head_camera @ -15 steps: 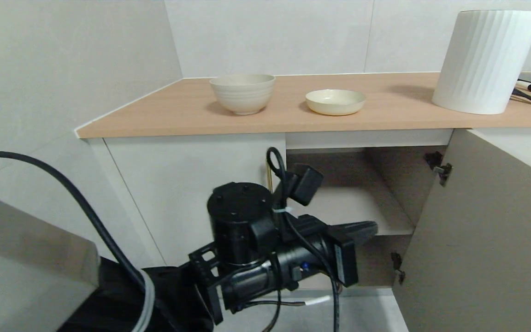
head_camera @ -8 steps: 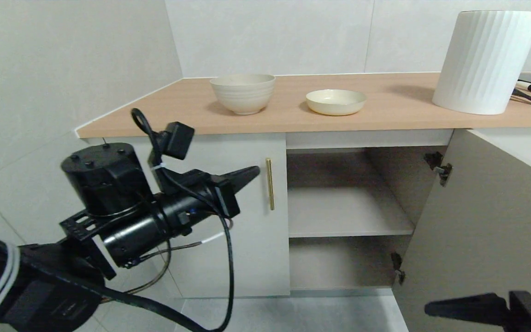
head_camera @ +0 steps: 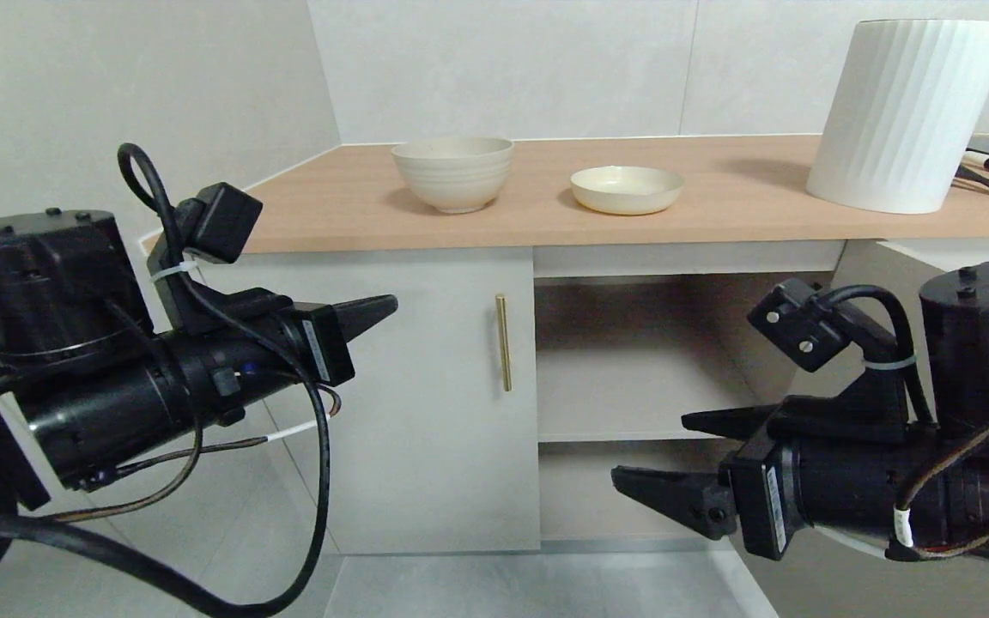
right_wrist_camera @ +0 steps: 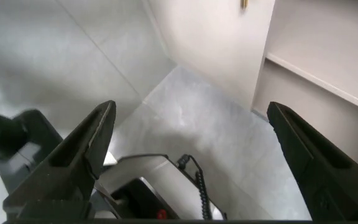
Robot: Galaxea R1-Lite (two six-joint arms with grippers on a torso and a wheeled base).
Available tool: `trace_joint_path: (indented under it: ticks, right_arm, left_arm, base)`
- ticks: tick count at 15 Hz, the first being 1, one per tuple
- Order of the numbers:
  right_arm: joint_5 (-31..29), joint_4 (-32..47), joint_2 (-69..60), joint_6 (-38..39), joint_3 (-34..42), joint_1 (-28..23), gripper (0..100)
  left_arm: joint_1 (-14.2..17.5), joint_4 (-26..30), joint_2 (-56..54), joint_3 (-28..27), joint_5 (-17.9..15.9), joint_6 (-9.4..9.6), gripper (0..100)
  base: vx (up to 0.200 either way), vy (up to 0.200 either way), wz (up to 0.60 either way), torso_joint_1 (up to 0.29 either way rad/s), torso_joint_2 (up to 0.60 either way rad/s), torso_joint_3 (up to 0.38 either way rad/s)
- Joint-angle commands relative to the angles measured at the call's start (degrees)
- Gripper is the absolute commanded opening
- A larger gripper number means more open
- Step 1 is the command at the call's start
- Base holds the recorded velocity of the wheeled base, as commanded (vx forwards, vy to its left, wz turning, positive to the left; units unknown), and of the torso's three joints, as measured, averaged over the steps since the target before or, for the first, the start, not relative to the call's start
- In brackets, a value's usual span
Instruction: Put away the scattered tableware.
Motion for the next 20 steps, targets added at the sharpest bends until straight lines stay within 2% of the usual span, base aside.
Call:
trace_joint_path:
  ticks: [1, 4, 8, 13, 20]
  right_arm:
    - [-0.07, 0.34, -1.26, 0.3, -1.01, 0.26, 100]
    - [-0.33, 2.62, -3.54, 0.3, -1.45, 0.26, 100]
    - [-2.09, 4.03, -5.57, 0.3, -1.89, 0.26, 100]
    - [-2.0, 3.41, -8.2, 0.04, -0.4, 0.26, 100]
    - [-2.0, 3.33, -9.87, -0.14, 0.04, 0.08, 100]
  left_arm:
    - [-1.13, 0.47, -2.9, 0.4, 0.32, 0.07, 0]
    - [-1.04, 0.74, -4.04, 0.4, 0.58, 0.07, 0]
    - [-0.95, 6.19, -7.91, -1.1, 0.67, 1.66, 0]
    - [-0.86, 7.15, -8.87, -1.62, 0.75, 1.57, 0]
    - [-0.86, 6.89, -9.4, -1.8, 1.9, 1.48, 0]
  base:
    - [0.0, 0.0, 0.0, 0.0, 0.0, 0.0]
    - [0.0, 0.0, 0.0, 0.0, 0.0, 0.0]
    - [0.2, 0.0, 0.0, 0.002, 0.0, 0.005]
    - [0.2, 0.0, 0.0, 0.004, 0.0, 0.0]
    - [0.0, 0.0, 0.0, 0.0, 0.0, 0.0]
